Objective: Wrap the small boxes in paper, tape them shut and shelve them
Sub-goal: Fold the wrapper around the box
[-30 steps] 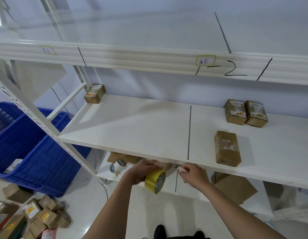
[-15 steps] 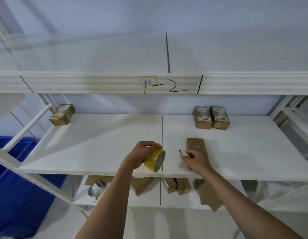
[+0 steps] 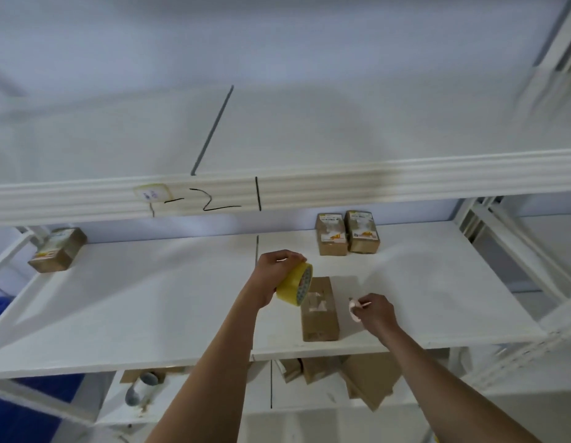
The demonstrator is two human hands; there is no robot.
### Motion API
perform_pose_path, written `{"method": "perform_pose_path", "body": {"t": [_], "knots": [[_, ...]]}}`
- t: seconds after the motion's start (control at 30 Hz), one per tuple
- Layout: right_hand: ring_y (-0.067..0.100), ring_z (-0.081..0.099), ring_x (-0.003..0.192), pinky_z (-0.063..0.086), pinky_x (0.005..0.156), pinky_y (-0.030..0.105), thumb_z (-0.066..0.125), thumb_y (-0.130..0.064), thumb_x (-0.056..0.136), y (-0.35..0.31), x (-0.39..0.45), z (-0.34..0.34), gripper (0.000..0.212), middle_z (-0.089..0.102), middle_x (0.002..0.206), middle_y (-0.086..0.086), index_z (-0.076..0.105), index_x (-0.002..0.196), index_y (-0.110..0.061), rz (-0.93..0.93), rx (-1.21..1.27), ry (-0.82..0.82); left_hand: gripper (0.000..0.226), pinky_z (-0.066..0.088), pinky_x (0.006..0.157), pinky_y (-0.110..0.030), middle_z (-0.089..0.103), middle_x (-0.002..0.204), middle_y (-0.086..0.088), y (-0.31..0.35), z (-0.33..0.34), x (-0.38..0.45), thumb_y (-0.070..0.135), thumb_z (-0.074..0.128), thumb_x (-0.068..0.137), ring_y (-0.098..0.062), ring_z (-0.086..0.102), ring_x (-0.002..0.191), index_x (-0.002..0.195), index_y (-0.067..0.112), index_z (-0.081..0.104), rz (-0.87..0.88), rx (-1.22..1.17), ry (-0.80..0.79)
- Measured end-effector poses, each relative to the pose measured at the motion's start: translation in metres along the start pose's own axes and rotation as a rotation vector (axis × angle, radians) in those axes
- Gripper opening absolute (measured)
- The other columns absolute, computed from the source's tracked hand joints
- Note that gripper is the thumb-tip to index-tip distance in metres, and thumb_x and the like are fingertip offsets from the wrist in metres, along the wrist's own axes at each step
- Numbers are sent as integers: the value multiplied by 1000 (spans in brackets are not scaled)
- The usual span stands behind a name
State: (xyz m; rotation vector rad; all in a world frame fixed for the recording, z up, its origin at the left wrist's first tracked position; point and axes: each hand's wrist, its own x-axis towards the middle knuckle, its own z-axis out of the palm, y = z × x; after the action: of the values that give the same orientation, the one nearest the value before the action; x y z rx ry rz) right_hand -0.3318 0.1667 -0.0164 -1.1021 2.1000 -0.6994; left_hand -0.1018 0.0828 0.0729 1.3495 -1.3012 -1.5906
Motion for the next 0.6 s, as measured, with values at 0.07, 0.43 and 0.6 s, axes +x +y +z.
{"method": "perform_pose_path", "body": {"t": [0.07, 0.43, 0.6], "knots": [[27, 71, 81, 57, 81, 38, 71, -20, 91, 7, 7, -4, 24, 70, 77, 5, 65, 68, -15, 15, -34, -20, 12, 58, 77, -40, 73, 103, -7, 4, 13, 4, 26, 71, 91, -28, 68, 92, 87, 18, 79, 2, -3, 8], [24, 72, 67, 60, 61, 31, 79, -34, 83, 38, 43, 0, 40, 72, 83, 13, 64, 93, 1, 68, -198, -66, 13, 56, 74, -35, 73, 101, -4, -2, 41, 10, 24, 72, 90, -23, 67, 89, 93, 14, 79, -27, -63, 83], [24, 65, 95, 45, 75, 29, 67, -40, 94, -28, 22, -16, 38, 68, 103, 6, 63, 111, -6, -184, 30, 114, 16, 56, 73, -35, 73, 105, -4, -7, 43, 5, 26, 72, 91, -23, 66, 90, 96, 11, 78, -29, -43, 94]]}}
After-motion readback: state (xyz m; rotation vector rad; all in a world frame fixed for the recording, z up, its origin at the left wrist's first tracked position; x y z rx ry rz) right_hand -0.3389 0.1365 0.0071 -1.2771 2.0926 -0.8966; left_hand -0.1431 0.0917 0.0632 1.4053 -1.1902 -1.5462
